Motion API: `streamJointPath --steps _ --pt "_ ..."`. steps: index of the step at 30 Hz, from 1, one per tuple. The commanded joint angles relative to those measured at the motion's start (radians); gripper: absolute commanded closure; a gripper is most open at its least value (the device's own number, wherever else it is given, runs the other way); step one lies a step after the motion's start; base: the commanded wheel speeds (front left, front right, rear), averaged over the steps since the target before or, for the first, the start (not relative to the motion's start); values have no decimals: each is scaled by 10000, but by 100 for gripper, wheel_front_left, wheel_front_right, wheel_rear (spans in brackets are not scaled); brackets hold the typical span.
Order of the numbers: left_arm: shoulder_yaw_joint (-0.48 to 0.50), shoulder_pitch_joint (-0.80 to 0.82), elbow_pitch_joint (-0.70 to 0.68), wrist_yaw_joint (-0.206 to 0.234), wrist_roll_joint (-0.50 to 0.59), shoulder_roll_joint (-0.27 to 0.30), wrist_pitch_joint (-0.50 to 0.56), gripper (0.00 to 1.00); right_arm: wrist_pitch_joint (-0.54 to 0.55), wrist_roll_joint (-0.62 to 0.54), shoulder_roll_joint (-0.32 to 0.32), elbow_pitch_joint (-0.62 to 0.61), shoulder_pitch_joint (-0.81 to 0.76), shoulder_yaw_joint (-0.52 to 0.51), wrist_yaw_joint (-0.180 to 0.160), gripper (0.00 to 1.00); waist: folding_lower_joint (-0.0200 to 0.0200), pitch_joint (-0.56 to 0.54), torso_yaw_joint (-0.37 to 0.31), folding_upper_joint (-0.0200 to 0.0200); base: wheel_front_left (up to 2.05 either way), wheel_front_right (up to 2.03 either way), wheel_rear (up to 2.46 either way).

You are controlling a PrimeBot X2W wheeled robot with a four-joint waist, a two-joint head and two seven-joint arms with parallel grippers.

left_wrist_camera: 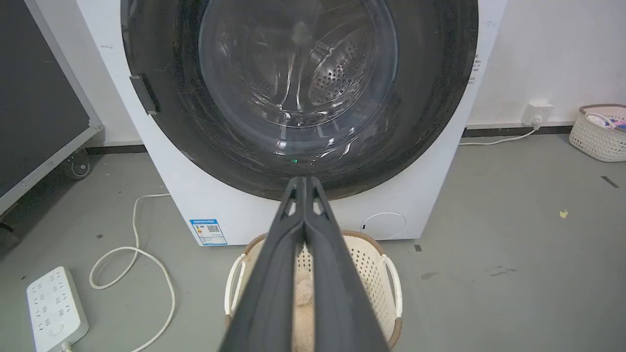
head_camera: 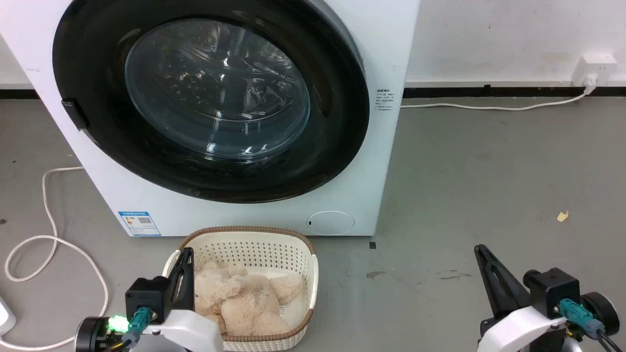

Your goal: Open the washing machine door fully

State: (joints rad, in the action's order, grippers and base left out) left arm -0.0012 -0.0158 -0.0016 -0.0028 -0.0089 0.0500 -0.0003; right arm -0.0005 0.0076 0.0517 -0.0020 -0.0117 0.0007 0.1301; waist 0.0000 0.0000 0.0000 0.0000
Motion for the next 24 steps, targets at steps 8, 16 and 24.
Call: streamJointPath --steps 8,16,24 --pt "12 158 16 28 89 3 3 100 5 -76 -15 20 117 -7 6 100 0 0 0 0 0 0 0" --pt "12 158 16 28 89 3 3 100 5 -76 -15 20 117 -7 6 100 0 0 0 0 0 0 0" --pt "12 158 16 28 89 3 3 100 5 -76 -15 20 117 -7 6 100 0 0 0 0 0 0 0"
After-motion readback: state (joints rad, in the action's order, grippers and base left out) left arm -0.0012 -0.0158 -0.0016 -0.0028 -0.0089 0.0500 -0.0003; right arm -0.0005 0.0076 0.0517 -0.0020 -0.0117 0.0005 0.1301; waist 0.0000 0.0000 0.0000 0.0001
